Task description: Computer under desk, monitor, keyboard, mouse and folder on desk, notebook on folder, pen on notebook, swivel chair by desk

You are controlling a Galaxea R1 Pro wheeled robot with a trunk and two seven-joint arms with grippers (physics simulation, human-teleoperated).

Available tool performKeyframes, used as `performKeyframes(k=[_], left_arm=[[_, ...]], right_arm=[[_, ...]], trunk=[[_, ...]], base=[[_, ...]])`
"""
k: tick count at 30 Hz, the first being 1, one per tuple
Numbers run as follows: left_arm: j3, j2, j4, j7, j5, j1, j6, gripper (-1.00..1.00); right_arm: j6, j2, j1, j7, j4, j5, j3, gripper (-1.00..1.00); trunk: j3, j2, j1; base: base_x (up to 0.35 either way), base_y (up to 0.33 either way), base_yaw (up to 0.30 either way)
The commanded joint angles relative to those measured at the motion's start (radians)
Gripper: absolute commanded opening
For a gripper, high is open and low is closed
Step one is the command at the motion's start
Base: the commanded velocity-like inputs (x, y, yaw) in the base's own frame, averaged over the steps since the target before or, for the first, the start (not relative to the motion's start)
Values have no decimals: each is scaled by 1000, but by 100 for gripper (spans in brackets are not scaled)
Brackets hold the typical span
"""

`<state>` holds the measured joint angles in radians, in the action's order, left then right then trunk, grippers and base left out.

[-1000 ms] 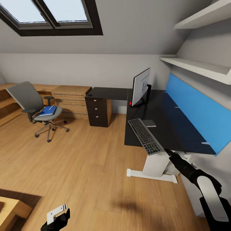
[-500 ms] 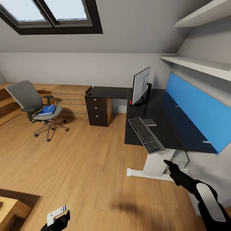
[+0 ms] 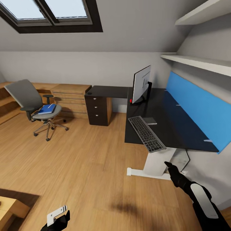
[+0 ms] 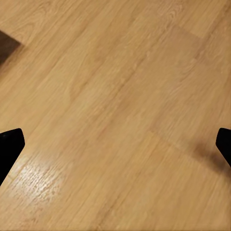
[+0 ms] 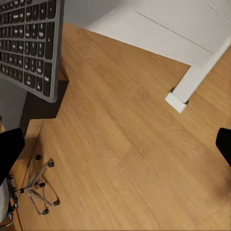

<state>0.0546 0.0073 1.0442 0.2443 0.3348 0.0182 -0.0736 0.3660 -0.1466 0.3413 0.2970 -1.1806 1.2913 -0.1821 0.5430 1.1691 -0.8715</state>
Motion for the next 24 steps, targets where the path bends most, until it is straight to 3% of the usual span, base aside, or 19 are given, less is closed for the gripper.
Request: performKeyframes(k=[1,13,18,23,24], left_arm=[[-1,0,2,4,7,0,-5,100],[-1,1,2,4,6,0,-3,100],[-1,1,2,4,6,0,-3,100],[-1,1,2,4,6,0,-3,100],[-1,1,2,4,6,0,-3,100]], right_arm=[[-1,0,1,3,-6,5,2,100],[-11,-3,1,-47,-44,-8,2,100],[-1,-16,-1,-55,-70,-11,4,100],[21,-29,-3,-117,-79,-11,5,100],[29,-30,-3,-160,-66,-11,5,100]], trunk=[[4,8,-4],[42,92,-50],[58,127,-69],[73,162,-88],[76,169,-92]], base=[[0,0,0],[0,0,0],[0,0,0],[0,0,0],[0,0,0]])
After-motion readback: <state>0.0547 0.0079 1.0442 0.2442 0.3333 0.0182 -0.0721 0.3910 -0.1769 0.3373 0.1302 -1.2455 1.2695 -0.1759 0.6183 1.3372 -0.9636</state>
